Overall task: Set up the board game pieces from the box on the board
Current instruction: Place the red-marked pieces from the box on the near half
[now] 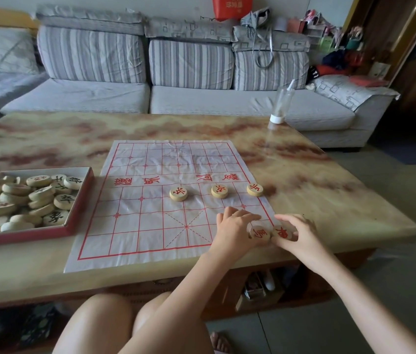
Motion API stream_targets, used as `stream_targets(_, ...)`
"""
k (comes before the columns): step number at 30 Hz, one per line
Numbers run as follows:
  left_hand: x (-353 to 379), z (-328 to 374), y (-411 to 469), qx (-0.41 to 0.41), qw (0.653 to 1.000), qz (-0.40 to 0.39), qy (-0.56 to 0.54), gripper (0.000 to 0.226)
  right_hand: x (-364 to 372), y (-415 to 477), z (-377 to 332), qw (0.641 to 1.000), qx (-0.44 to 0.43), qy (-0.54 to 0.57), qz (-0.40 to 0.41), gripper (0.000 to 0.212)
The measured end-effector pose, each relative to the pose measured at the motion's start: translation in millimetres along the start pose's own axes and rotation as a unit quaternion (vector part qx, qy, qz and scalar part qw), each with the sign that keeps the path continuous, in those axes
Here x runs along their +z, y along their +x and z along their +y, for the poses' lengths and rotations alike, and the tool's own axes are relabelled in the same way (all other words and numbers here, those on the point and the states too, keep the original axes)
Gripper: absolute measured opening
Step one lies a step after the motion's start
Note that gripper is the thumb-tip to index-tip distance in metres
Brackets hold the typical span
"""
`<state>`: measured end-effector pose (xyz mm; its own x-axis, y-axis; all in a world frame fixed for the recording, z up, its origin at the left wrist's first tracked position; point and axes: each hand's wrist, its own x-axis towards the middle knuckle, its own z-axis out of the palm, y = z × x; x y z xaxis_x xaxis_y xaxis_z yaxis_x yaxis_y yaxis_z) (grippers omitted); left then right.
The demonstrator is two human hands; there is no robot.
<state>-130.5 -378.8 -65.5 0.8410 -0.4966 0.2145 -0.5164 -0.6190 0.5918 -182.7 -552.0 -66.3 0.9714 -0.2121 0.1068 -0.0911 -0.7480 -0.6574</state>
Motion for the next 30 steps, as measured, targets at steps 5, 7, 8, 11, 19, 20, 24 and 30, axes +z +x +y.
stream_targets(5,-20.9,-8.2,-2.1,-0.027,0.999,0.023,-0.020,0.046,4.8,5.4,-28.9,0.999,-0.039,-0.003,-0.018,0.048)
stream_targets(7,-29.7,-13.3,-4.2,-0.030,0.999,0.033,-0.021,0.043,8.0,9.7,-40.5,0.998,-0.050,0.000,-0.026,0.048)
stream_targets(8,-34.4,-16.1,-5.0,-0.032,0.998,0.039,-0.021,0.041,9.8,11.5,-47.0,0.998,-0.055,0.002,-0.032,0.048)
stream_targets(11,-49.6,-28.3,-7.7,-0.043,0.997,0.058,-0.012,0.037,18.9,18.4,-63.8,0.997,-0.061,0.017,-0.051,0.047)
stream_targets(19,-119.0,-80.9,-35.7,-0.074,0.987,0.120,-0.076,0.031,59.3,35.8,-130.3,0.988,-0.098,0.029,-0.118,0.048)
stream_targets(20,-129.3,-88.0,-42.1,-0.084,0.985,0.126,-0.085,0.032,66.5,36.8,-139.9,0.986,-0.104,0.036,-0.126,0.047)
stream_targets(24,-166.9,-122.8,-65.8,-0.128,0.973,0.175,-0.080,0.035,96.4,39.6,-177.0,0.976,-0.134,0.050,-0.163,0.046)
stream_targets(30,-218.4,-176.3,-111.1,-0.206,0.946,0.243,-0.066,0.026,136.2,47.7,-233.1,0.962,-0.188,0.027,-0.197,0.040)
